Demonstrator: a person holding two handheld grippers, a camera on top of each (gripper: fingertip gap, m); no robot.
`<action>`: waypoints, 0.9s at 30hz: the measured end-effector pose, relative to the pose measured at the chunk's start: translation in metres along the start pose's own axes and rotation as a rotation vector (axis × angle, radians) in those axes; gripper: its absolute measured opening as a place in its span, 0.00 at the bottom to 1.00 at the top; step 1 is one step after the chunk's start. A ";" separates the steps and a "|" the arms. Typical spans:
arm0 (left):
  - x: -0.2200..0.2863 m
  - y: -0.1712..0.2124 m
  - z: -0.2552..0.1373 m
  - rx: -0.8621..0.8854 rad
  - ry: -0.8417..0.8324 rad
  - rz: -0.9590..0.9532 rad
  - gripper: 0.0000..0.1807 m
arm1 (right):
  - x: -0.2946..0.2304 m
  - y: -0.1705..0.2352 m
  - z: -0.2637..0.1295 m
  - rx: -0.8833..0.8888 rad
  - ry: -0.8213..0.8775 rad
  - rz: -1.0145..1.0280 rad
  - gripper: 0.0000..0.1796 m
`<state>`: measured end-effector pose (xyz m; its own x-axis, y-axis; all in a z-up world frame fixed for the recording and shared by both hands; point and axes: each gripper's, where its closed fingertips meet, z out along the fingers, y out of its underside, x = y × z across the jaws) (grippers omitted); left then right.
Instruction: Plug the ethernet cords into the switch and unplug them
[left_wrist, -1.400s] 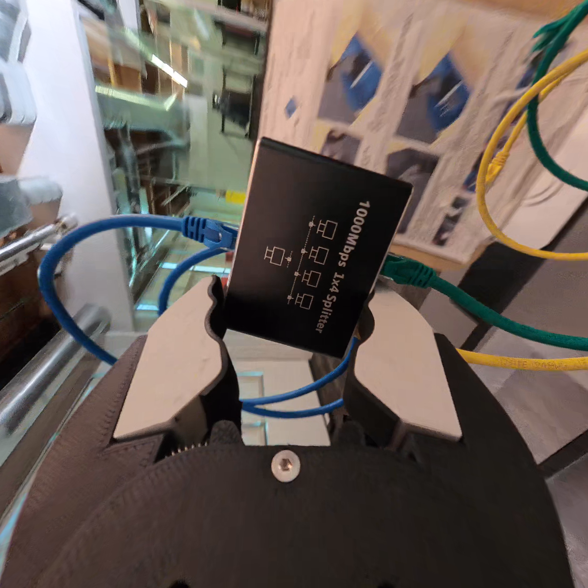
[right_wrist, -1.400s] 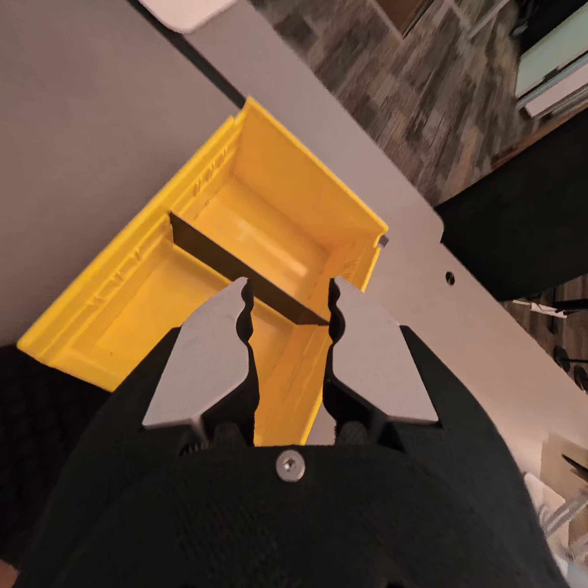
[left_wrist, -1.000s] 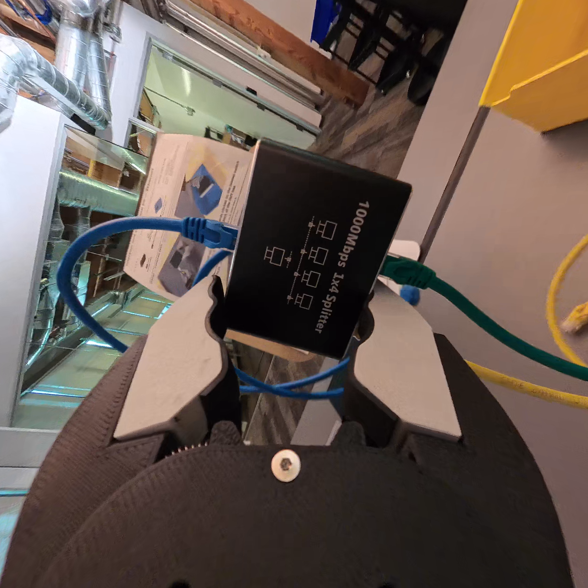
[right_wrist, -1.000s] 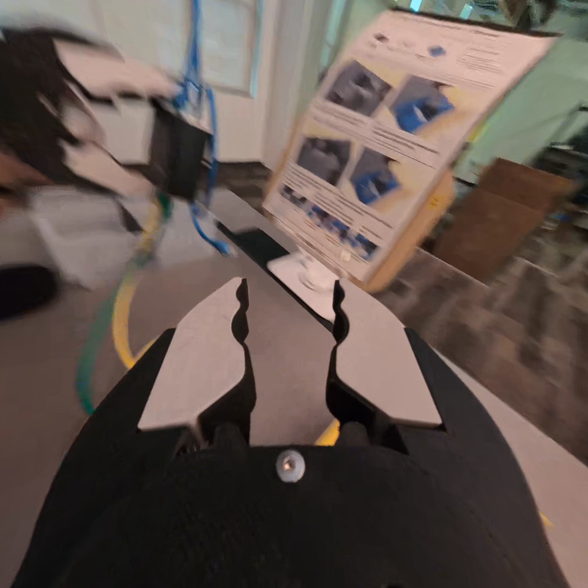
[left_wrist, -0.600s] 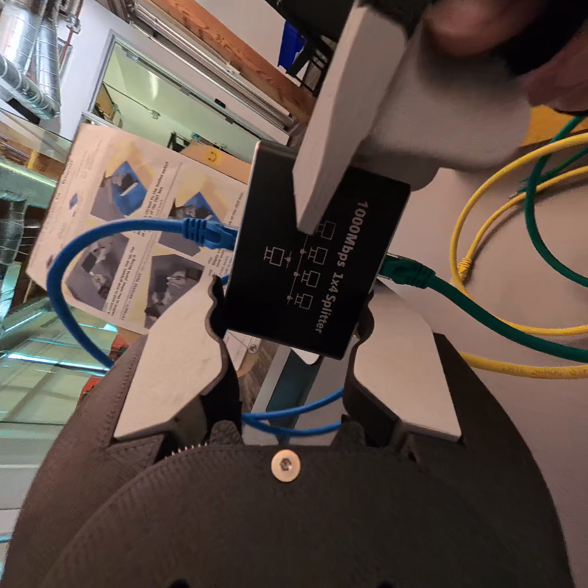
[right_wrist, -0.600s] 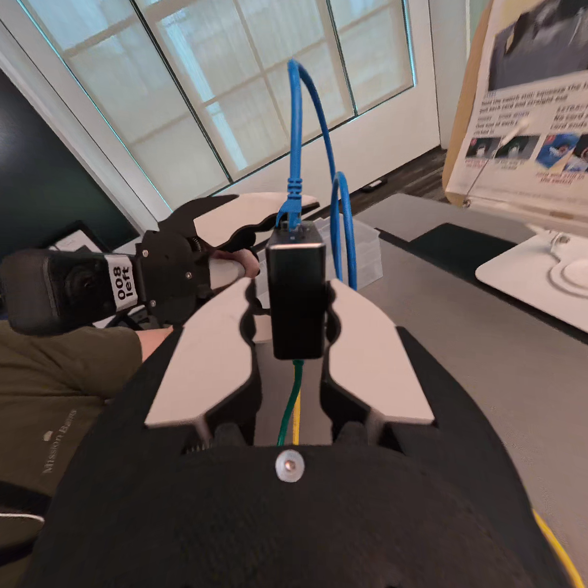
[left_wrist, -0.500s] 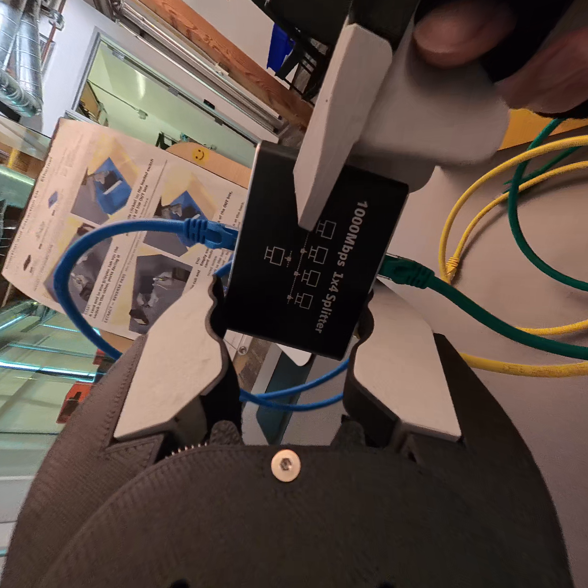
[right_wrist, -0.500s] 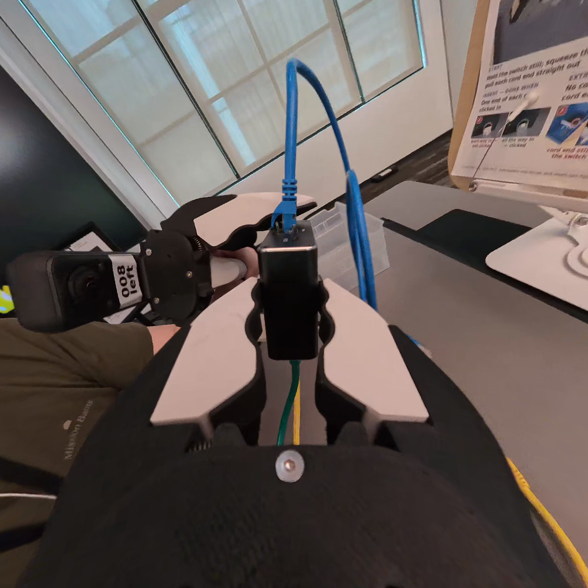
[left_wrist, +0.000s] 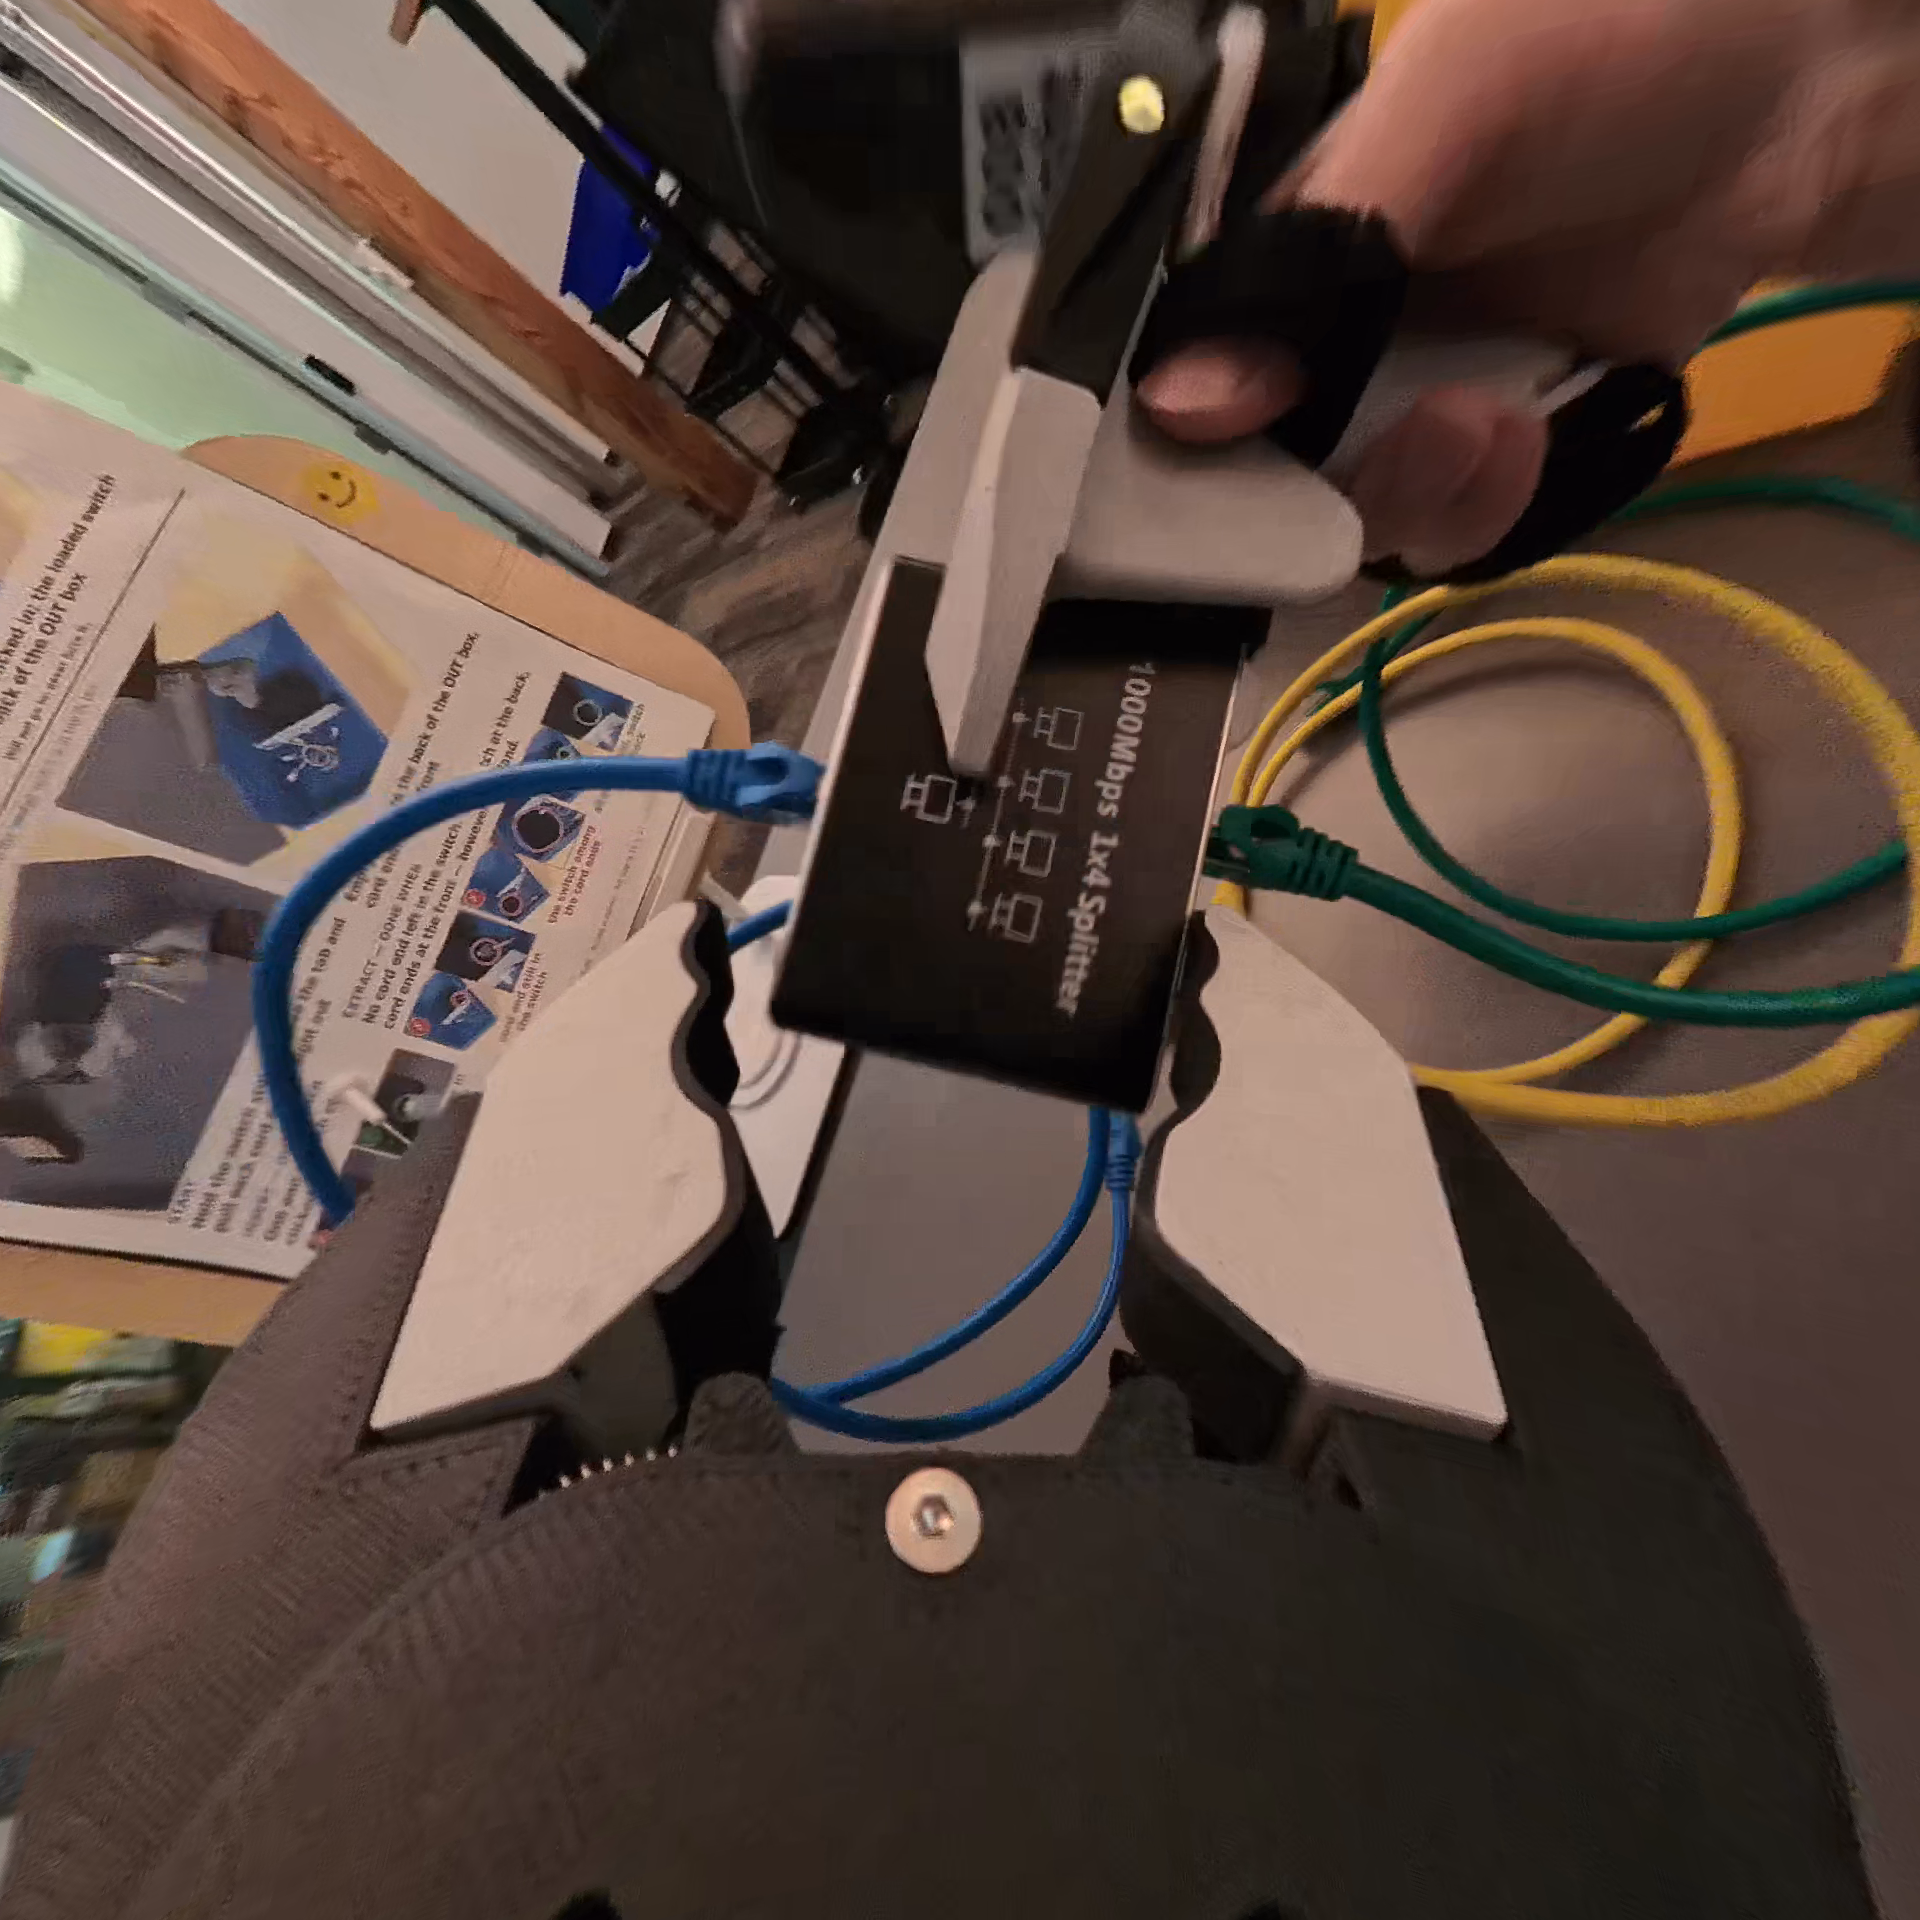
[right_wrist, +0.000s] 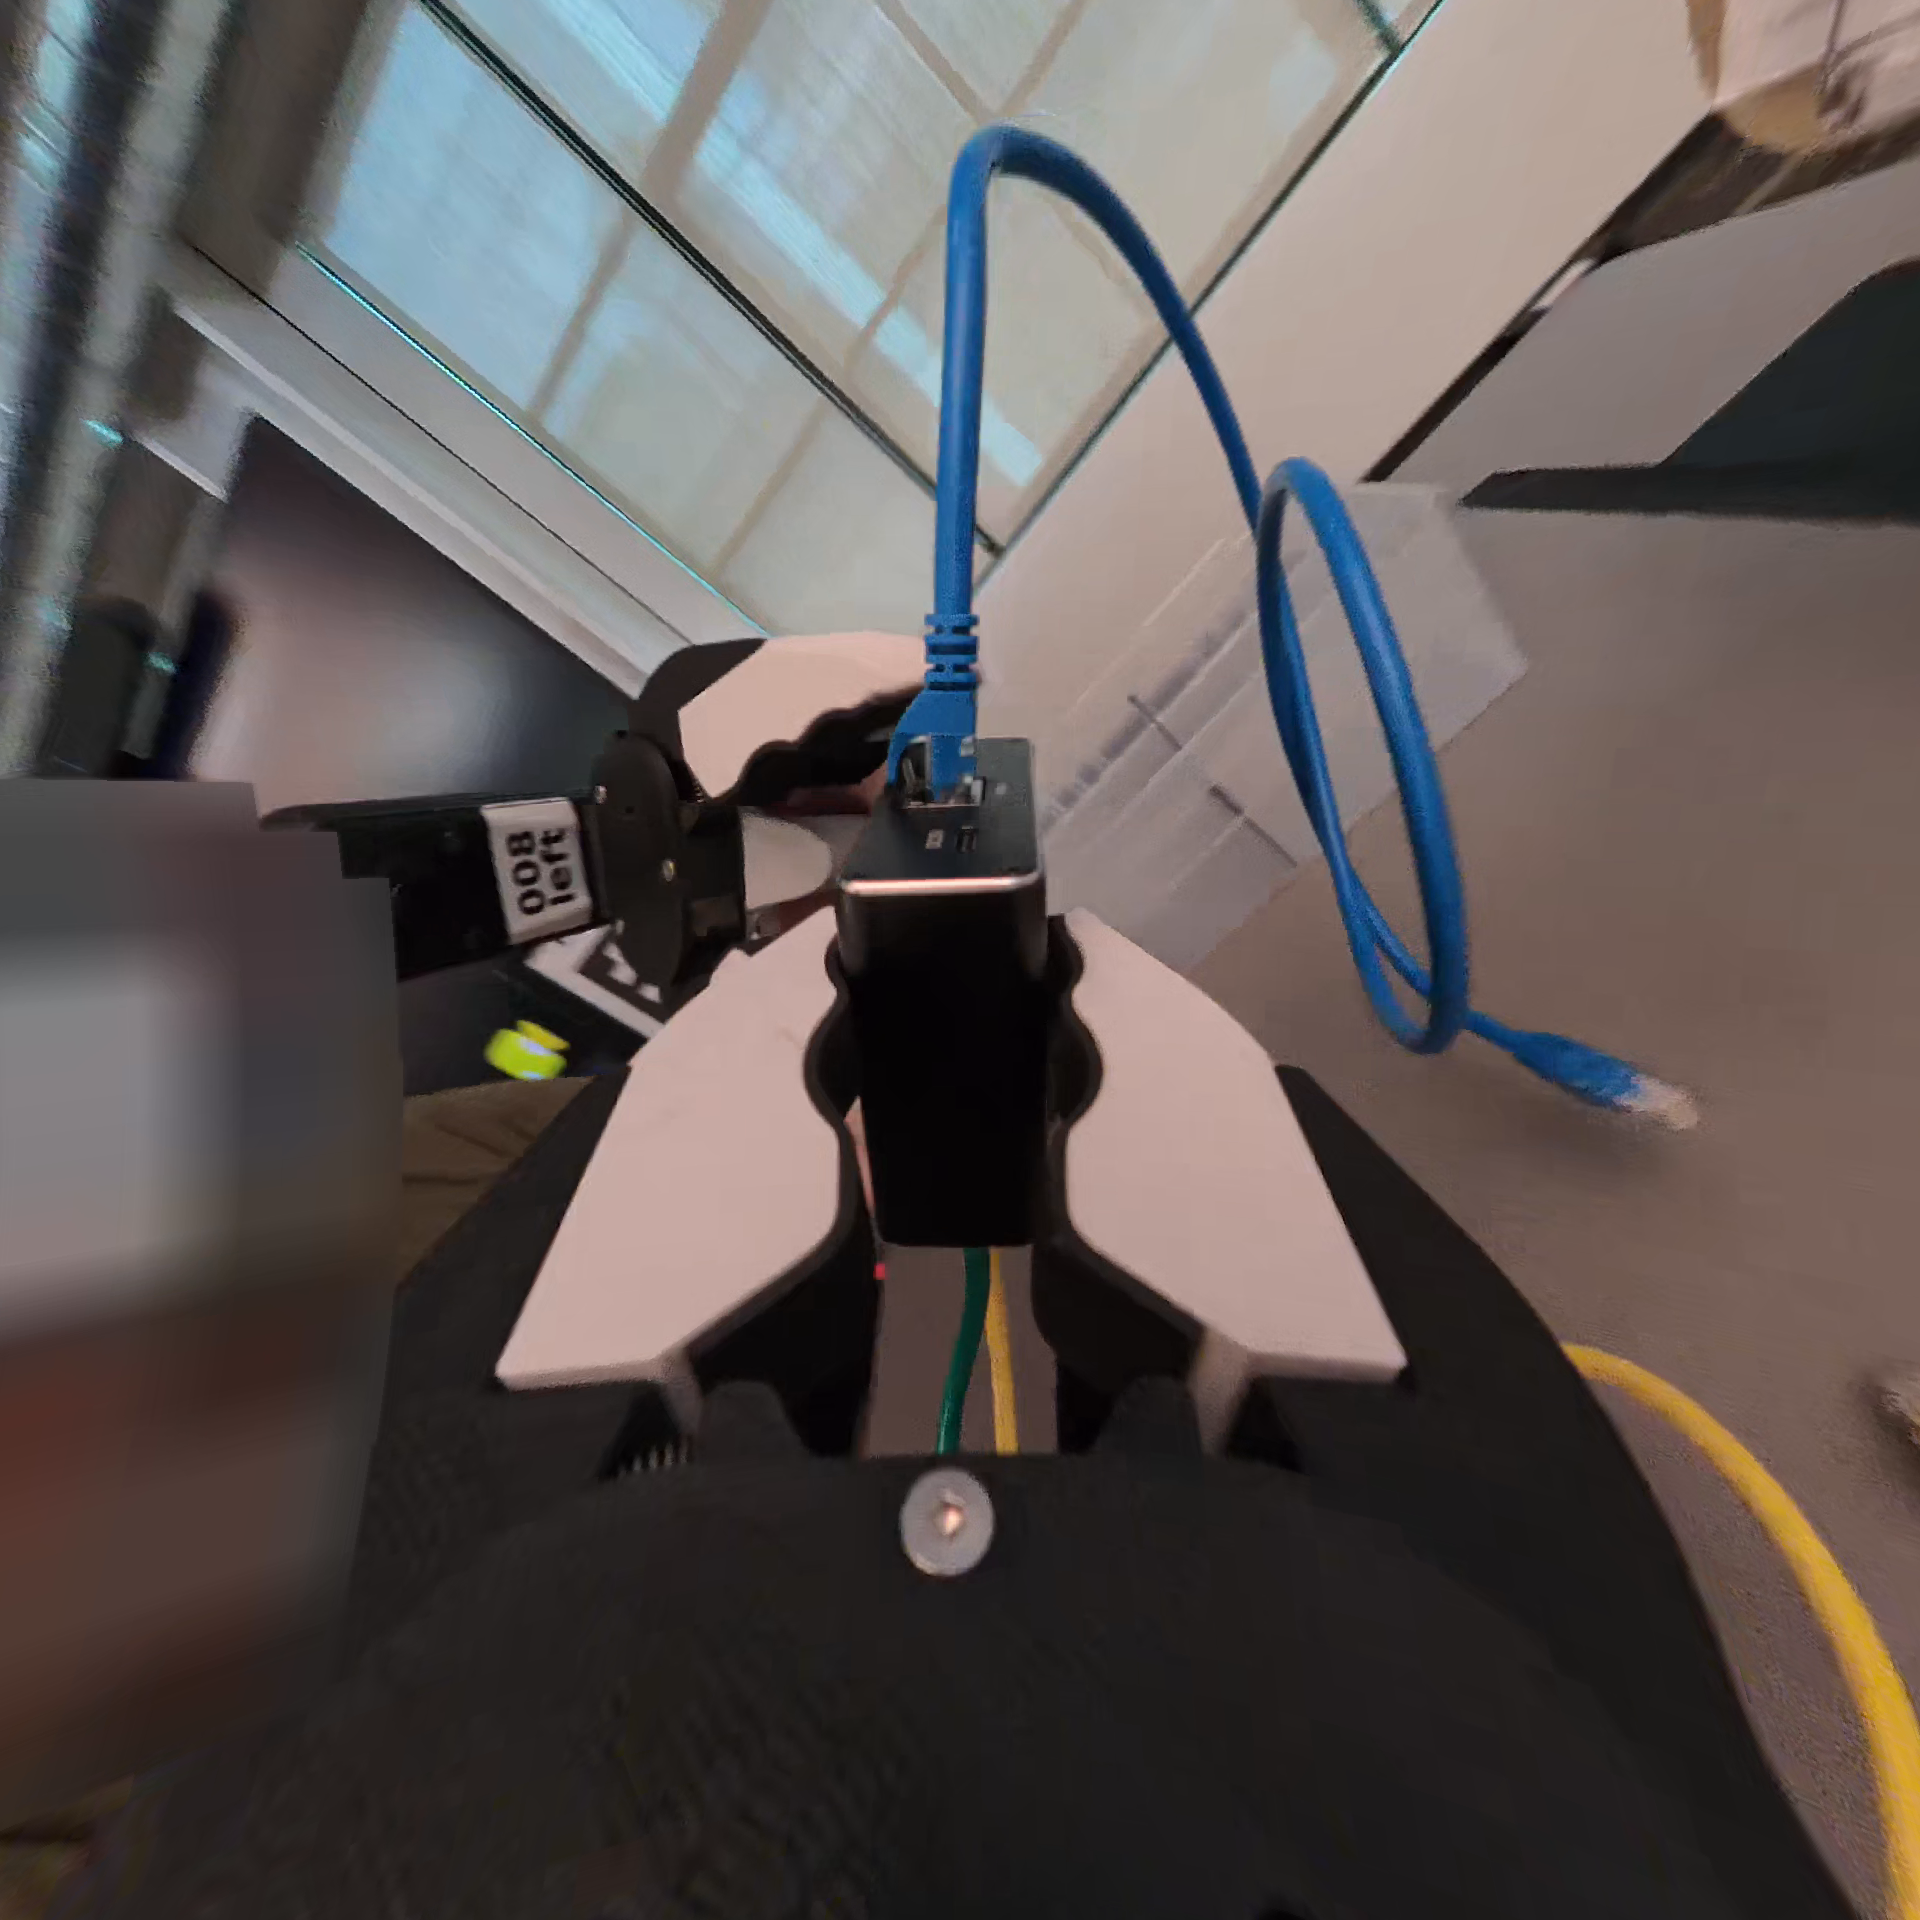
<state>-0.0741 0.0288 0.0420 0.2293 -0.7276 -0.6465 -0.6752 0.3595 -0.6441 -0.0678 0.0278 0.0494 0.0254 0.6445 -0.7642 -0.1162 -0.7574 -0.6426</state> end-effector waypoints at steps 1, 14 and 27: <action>-0.003 -0.001 -0.007 0.025 0.013 -0.030 0.47 | 0.001 0.000 -0.001 0.011 -0.035 0.043 0.18; -0.023 0.026 -0.021 -0.002 -0.251 0.334 0.52 | 0.001 -0.005 -0.005 0.106 -0.357 0.411 0.18; 0.019 0.015 0.015 0.094 -0.460 0.783 0.28 | 0.018 0.032 0.010 -0.105 -0.288 0.528 0.18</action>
<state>-0.0694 0.0293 0.0139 0.0005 0.0416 -0.9991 -0.7000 0.7135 0.0294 -0.0805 0.0157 0.0158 -0.2801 0.1710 -0.9446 0.0584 -0.9791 -0.1946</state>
